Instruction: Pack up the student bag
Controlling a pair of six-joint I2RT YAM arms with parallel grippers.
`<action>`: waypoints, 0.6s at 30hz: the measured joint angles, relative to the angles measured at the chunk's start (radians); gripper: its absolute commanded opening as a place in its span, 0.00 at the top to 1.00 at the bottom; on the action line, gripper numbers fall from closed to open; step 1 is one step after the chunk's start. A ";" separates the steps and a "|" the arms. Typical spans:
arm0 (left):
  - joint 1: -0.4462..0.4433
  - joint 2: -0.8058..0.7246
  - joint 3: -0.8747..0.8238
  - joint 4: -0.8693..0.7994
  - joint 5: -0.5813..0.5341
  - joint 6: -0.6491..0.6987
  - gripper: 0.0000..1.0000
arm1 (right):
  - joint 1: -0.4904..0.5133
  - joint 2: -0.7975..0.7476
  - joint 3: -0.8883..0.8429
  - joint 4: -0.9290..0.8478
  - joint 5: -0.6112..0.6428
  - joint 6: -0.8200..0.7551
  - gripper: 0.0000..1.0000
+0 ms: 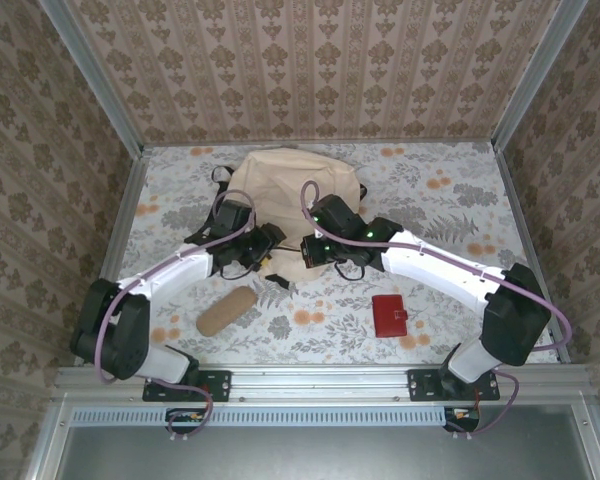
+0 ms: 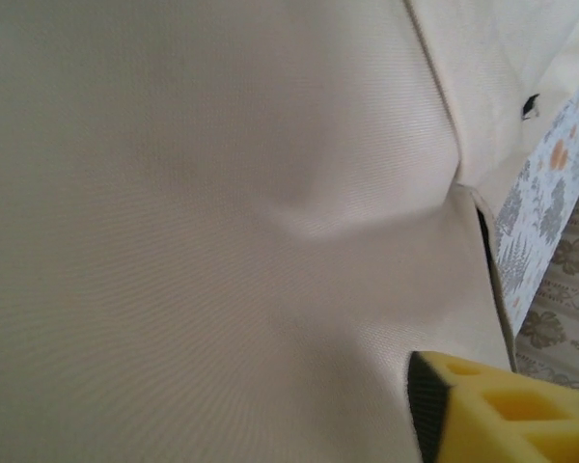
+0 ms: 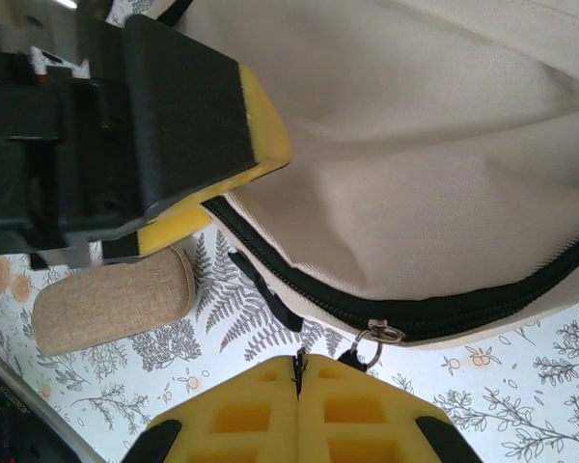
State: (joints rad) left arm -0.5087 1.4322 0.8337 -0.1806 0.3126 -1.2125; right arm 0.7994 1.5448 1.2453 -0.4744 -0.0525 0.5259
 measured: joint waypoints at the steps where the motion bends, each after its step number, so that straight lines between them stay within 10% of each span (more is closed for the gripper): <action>1: -0.002 0.005 0.000 0.002 -0.007 -0.006 0.57 | 0.000 -0.004 -0.002 -0.001 0.003 0.000 1.00; 8: -0.035 0.005 0.008 -0.049 -0.109 0.005 0.86 | 0.000 -0.029 0.008 -0.090 0.163 -0.039 1.00; 18: -0.060 0.001 0.008 -0.042 -0.117 0.008 0.99 | -0.010 0.010 0.097 -0.190 0.364 -0.060 1.00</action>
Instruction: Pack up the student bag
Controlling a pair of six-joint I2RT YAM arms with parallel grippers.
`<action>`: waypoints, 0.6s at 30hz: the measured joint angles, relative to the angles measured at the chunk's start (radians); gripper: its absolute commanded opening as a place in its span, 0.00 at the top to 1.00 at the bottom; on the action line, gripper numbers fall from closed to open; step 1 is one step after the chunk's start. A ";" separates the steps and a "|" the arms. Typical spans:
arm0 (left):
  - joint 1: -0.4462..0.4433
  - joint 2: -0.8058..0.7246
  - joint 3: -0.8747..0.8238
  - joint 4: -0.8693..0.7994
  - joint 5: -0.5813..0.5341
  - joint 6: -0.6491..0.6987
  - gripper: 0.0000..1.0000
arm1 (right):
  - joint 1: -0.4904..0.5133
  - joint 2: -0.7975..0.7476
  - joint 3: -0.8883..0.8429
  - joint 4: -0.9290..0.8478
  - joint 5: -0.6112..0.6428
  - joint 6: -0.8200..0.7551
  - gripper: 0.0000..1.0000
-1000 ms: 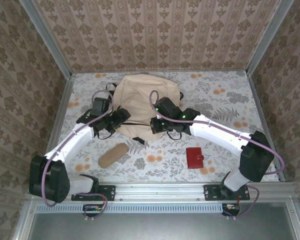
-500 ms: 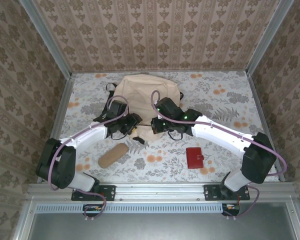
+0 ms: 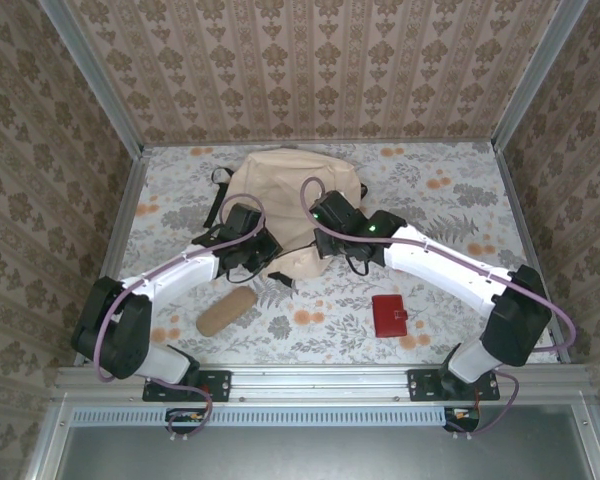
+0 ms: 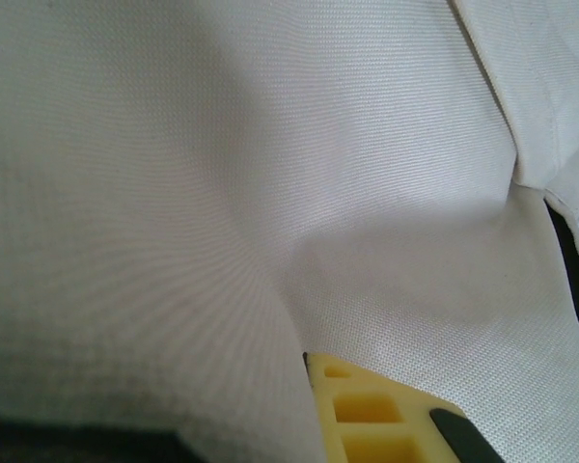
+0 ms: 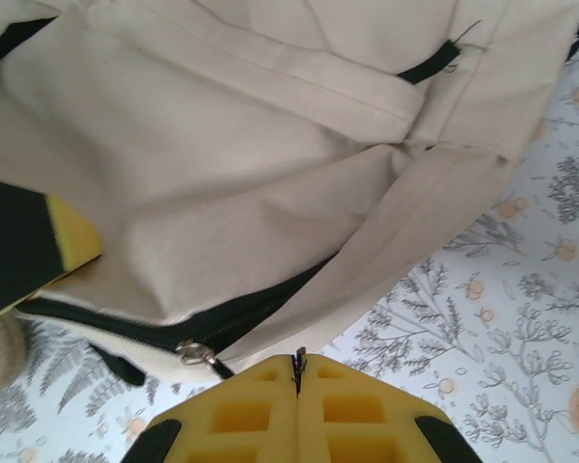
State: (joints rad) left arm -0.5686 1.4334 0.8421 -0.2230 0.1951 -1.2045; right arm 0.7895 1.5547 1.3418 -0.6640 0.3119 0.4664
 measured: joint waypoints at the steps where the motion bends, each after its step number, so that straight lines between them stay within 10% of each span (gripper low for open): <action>1: 0.000 -0.001 0.000 -0.001 -0.002 0.000 1.00 | -0.006 0.014 0.008 -0.003 0.010 0.000 1.00; 18: 0.030 -0.053 -0.029 -0.033 -0.035 0.051 1.00 | -0.150 0.227 0.135 -0.026 0.082 -0.066 1.00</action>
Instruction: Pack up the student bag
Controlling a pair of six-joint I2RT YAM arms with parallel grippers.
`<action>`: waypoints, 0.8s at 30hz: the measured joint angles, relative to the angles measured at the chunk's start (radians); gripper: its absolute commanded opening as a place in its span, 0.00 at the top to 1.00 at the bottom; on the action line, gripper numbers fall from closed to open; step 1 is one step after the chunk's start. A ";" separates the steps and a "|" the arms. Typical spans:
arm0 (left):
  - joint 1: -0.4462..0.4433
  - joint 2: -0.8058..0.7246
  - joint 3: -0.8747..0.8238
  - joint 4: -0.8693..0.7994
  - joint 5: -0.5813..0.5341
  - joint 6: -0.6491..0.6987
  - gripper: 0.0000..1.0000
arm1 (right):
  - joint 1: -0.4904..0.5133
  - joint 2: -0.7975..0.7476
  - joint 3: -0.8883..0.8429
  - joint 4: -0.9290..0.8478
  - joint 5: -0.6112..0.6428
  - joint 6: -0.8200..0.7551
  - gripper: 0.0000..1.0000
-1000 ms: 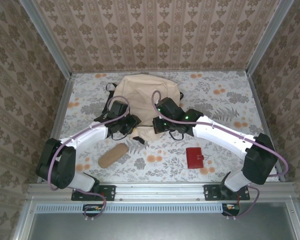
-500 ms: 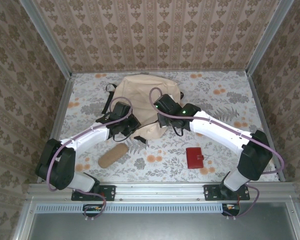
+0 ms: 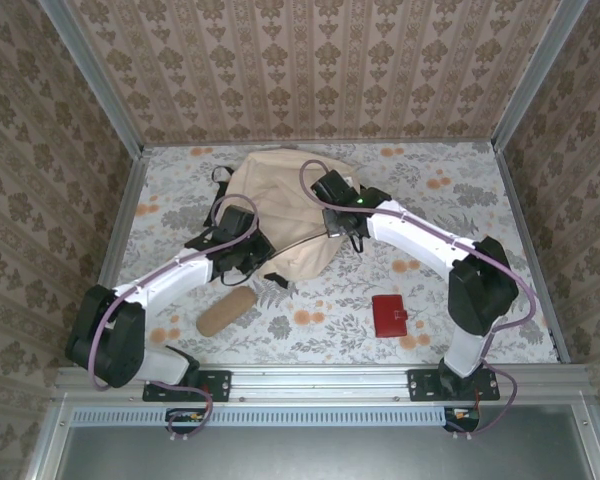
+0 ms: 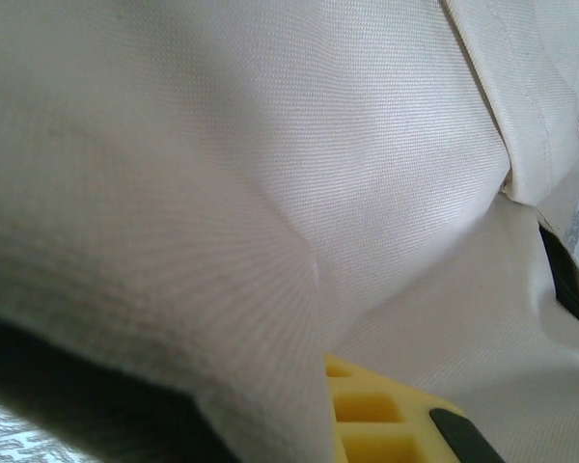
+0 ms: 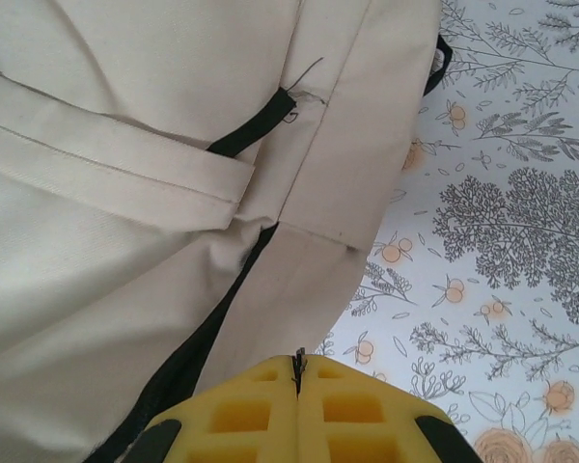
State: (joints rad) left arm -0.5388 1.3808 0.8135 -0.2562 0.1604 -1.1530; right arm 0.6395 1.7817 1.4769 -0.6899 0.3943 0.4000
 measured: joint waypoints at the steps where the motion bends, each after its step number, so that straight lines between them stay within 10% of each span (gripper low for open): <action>1: 0.006 0.000 0.000 -0.005 0.000 0.008 1.00 | -0.005 0.014 0.007 0.005 -0.004 -0.010 1.00; 20: 0.212 -0.064 -0.004 -0.117 0.077 0.195 0.99 | -0.020 0.167 0.067 0.085 -0.164 -0.035 1.00; 24: 0.221 -0.066 0.008 -0.170 0.078 0.253 0.70 | -0.023 0.157 0.058 0.106 -0.237 -0.055 1.00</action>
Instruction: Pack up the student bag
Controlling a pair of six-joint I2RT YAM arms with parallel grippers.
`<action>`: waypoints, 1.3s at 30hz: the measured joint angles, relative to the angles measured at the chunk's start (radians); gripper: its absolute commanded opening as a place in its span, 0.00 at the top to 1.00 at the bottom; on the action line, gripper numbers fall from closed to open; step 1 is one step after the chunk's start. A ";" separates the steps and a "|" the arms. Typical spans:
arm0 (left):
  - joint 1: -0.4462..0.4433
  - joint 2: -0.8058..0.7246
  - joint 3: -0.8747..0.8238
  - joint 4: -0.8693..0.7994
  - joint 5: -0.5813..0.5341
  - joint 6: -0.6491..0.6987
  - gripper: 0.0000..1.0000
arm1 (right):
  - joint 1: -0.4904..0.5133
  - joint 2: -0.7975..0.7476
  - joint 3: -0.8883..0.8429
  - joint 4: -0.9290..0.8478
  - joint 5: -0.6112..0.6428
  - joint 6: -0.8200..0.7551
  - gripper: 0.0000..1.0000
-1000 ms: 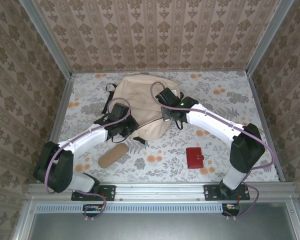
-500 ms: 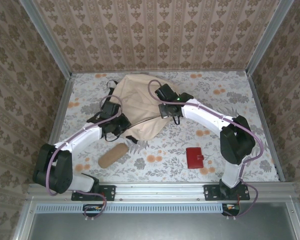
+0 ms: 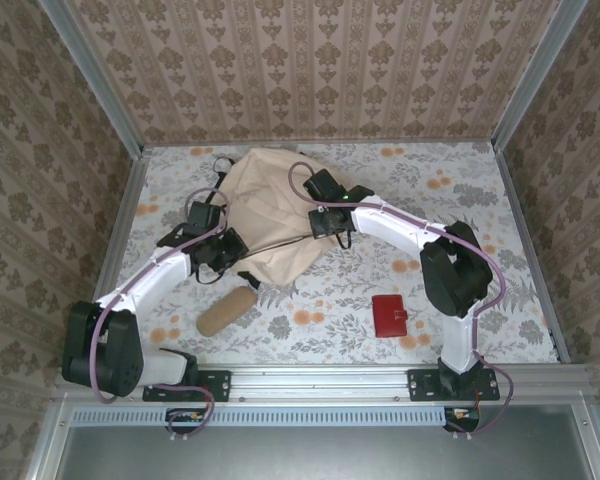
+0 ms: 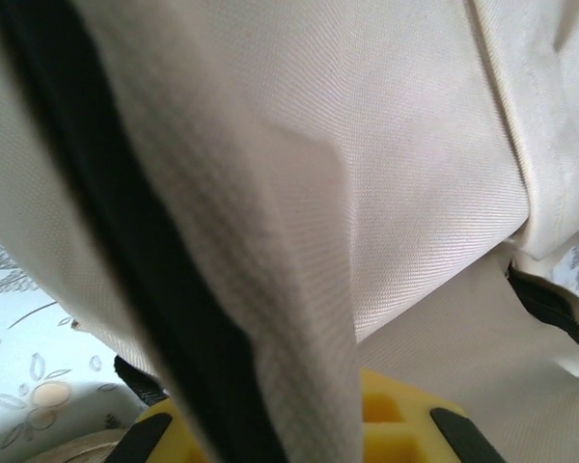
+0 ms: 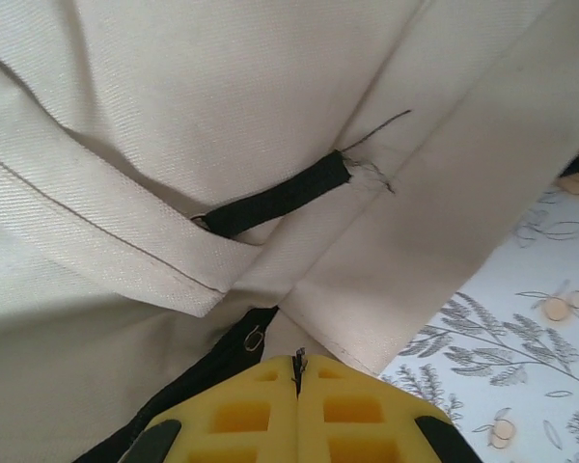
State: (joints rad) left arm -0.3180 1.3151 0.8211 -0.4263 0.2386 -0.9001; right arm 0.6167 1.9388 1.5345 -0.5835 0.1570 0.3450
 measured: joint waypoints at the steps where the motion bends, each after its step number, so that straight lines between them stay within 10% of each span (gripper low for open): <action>1: 0.004 0.000 0.013 -0.033 -0.003 0.018 0.62 | -0.003 -0.009 -0.013 0.011 -0.025 -0.007 1.00; 8: -0.020 0.000 0.163 -0.246 -0.055 0.180 0.40 | -0.028 -0.137 -0.101 0.057 -0.224 -0.032 1.00; 25: -0.305 0.229 0.399 -0.253 0.003 0.546 0.39 | -0.028 -0.248 -0.217 0.096 -0.379 0.006 1.00; 39: -0.340 0.275 0.219 -0.099 0.065 0.553 0.73 | -0.076 -0.209 -0.251 0.142 -0.365 0.090 1.00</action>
State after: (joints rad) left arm -0.6582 1.5902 1.0401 -0.5251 0.3035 -0.3470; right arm 0.5411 1.7298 1.2831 -0.4412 -0.2085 0.4351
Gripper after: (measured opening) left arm 0.292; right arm 0.062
